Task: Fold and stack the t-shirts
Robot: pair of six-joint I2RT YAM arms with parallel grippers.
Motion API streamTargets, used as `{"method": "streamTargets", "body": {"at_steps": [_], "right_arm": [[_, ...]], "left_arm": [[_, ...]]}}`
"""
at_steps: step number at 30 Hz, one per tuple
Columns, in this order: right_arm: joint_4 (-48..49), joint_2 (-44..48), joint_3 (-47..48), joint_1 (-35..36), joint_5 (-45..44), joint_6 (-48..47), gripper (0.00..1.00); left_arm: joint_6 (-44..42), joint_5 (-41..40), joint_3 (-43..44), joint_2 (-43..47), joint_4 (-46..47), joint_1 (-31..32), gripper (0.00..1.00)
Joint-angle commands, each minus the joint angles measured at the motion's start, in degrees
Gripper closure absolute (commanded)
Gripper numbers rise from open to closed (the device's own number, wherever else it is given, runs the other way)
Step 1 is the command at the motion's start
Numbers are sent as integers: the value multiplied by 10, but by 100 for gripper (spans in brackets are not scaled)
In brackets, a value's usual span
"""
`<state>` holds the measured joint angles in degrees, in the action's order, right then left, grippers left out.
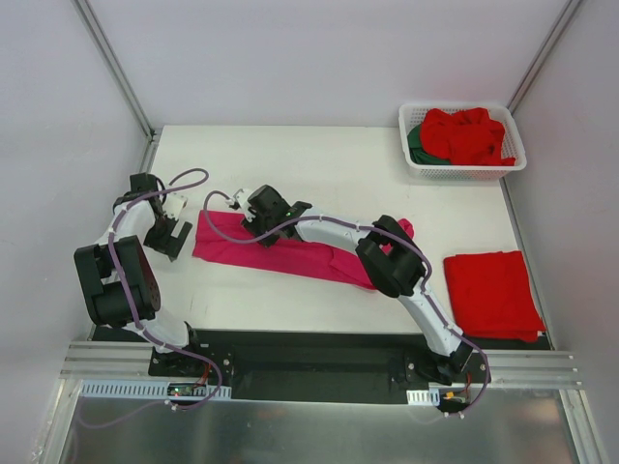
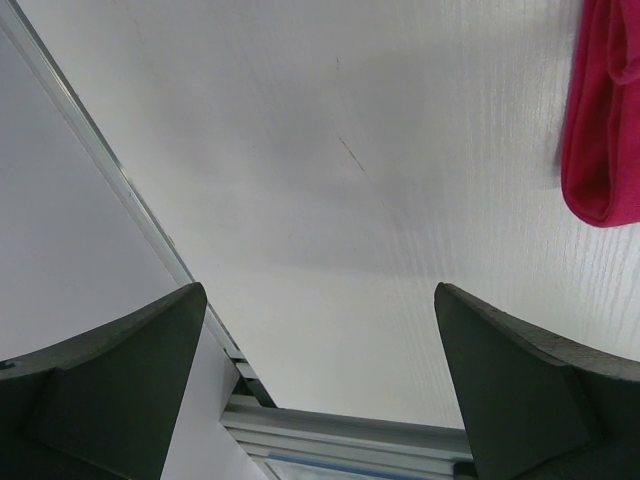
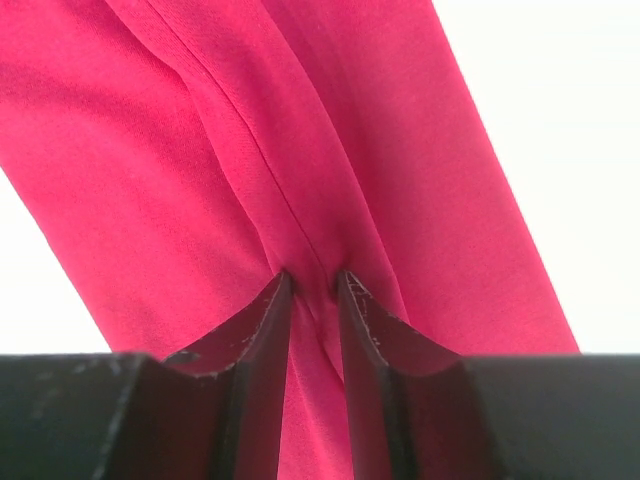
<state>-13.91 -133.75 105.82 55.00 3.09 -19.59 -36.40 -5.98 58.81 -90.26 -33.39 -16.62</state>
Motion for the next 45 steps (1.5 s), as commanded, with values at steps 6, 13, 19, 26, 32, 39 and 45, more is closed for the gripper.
{"method": "streamTargets", "body": {"at_steps": [6, 13, 19, 26, 32, 39, 45], "right_arm": [[20, 38, -6, 1, 6, -4, 71], [31, 54, -13, 1, 3, -3, 68], [42, 60, -22, 1, -5, -2, 66], [58, 67, -31, 1, -11, -2, 66], [49, 53, -18, 1, -6, 2, 71], [41, 44, -7, 1, -1, 2, 73], [30, 32, 7, 1, 6, 2, 71]], "left_arm": [[11, 16, -6, 24, -13, -5, 1], [14, 20, -6, 25, -13, -5, 1], [13, 19, -11, 28, -14, -5, 1], [14, 20, -11, 26, -14, -5, 1], [14, 21, -12, 26, -14, -5, 1], [14, 23, -15, 25, -14, -5, 1], [15, 23, -14, 25, -14, -5, 1]]}}
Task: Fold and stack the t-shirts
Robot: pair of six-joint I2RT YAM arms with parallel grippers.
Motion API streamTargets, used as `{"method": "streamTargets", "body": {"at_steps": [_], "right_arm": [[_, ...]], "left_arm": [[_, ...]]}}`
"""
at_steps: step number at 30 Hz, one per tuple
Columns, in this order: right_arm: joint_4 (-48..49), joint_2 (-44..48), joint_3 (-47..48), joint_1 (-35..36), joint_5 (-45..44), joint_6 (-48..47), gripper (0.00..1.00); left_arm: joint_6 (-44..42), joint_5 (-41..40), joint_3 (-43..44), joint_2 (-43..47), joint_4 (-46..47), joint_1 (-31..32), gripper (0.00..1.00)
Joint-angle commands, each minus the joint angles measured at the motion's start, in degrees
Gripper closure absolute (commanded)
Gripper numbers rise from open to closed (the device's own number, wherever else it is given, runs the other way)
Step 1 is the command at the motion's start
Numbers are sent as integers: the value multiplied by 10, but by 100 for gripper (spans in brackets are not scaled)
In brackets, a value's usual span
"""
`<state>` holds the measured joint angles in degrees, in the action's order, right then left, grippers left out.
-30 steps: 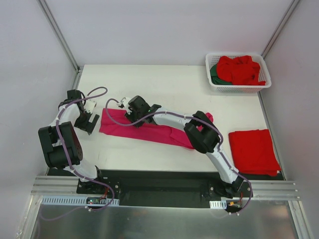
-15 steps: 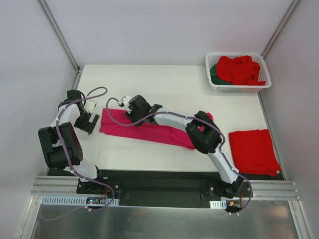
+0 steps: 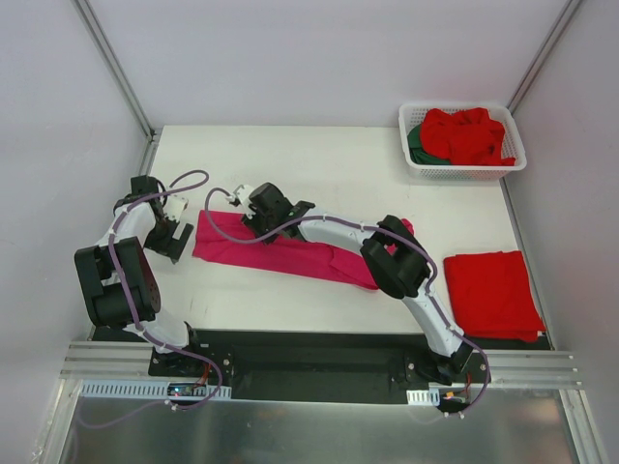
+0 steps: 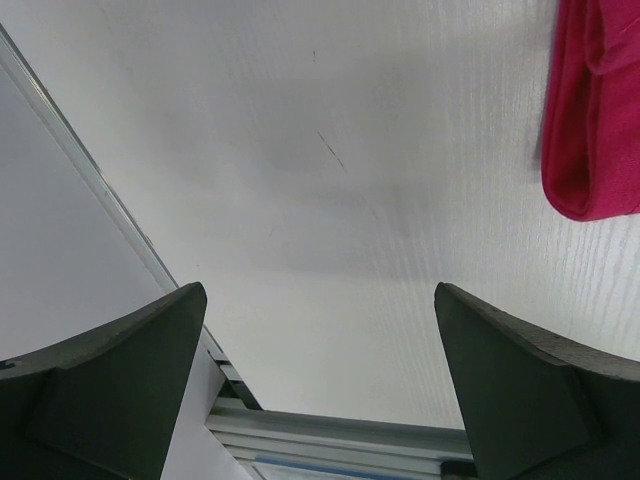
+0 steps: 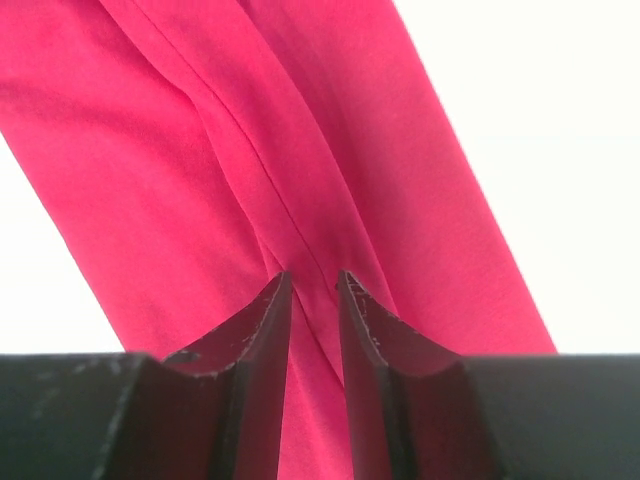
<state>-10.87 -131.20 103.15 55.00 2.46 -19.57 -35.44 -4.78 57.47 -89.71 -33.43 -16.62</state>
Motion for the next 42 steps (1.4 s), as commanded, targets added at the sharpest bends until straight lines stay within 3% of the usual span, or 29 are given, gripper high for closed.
{"method": "streamTargets", "body": {"at_steps": [1, 23, 29, 33, 42], "right_arm": [[-1, 5, 34, 1, 12, 1, 72], [-11, -12, 42, 2, 19, 3, 73], [-13, -10, 45, 3, 18, 2, 82], [-13, -8, 45, 4, 22, 3, 94], [-18, 8, 26, 20, 28, 10, 99]], "left_arm": [[5, 11, -1, 21, -14, -4, 1], [2, 8, 6, 20, -15, -5, 1], [0, 7, 5, 22, -15, -5, 1], [1, 7, 4, 23, -15, -5, 1], [1, 6, 4, 21, -15, -5, 1]]}}
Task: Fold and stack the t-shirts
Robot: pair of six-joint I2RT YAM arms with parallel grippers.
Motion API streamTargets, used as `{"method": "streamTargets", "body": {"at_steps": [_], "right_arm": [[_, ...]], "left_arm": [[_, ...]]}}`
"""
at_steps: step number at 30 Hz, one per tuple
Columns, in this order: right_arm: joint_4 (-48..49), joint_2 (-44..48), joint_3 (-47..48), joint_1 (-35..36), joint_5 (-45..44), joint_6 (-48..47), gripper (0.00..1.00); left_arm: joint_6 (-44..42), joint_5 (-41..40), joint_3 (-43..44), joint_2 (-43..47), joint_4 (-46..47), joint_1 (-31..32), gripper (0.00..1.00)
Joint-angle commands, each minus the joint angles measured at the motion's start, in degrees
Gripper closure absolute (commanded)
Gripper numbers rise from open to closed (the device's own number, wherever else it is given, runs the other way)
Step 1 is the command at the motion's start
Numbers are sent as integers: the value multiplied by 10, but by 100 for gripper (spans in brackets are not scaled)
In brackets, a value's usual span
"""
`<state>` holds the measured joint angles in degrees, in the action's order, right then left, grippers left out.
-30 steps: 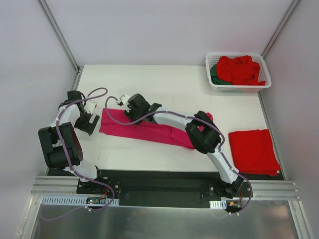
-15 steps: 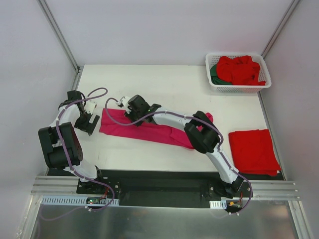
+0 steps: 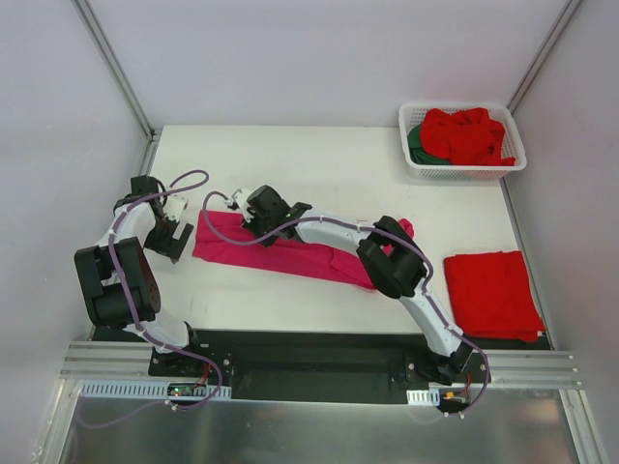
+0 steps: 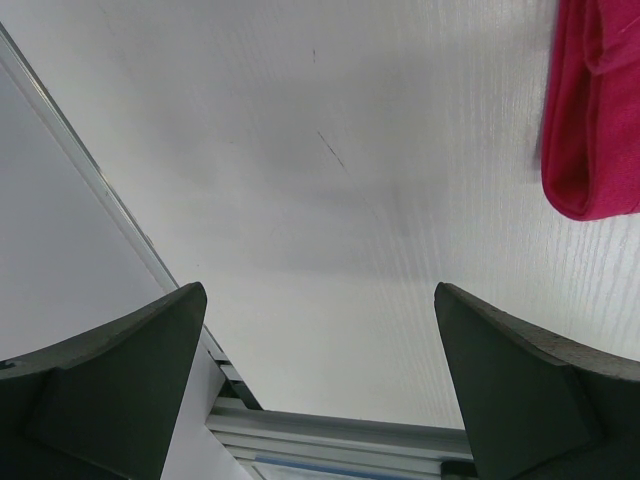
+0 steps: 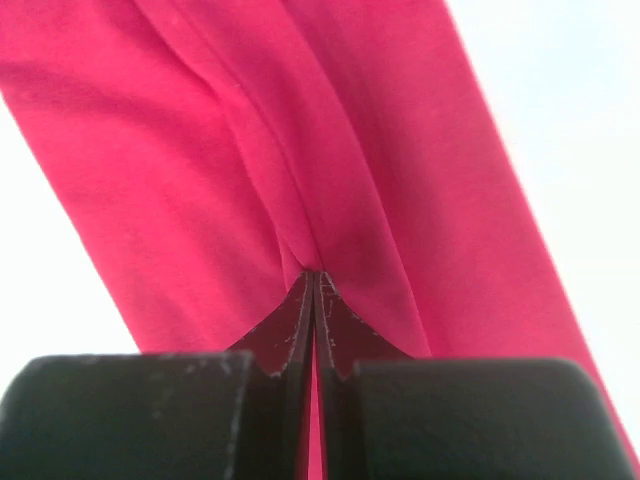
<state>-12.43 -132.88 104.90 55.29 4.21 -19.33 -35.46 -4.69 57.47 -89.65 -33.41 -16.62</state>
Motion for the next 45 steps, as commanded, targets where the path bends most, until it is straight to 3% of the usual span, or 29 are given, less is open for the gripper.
{"method": "streamTargets", "body": {"at_steps": [1, 45], "right_arm": [[-2, 26, 6, 19, 12, 8, 99], [-68, 82, 2, 48, -39, -21, 99]], "left_arm": [[2, 6, 3, 20, -16, -6, 1], [9, 19, 1, 32, -17, -5, 1]]}}
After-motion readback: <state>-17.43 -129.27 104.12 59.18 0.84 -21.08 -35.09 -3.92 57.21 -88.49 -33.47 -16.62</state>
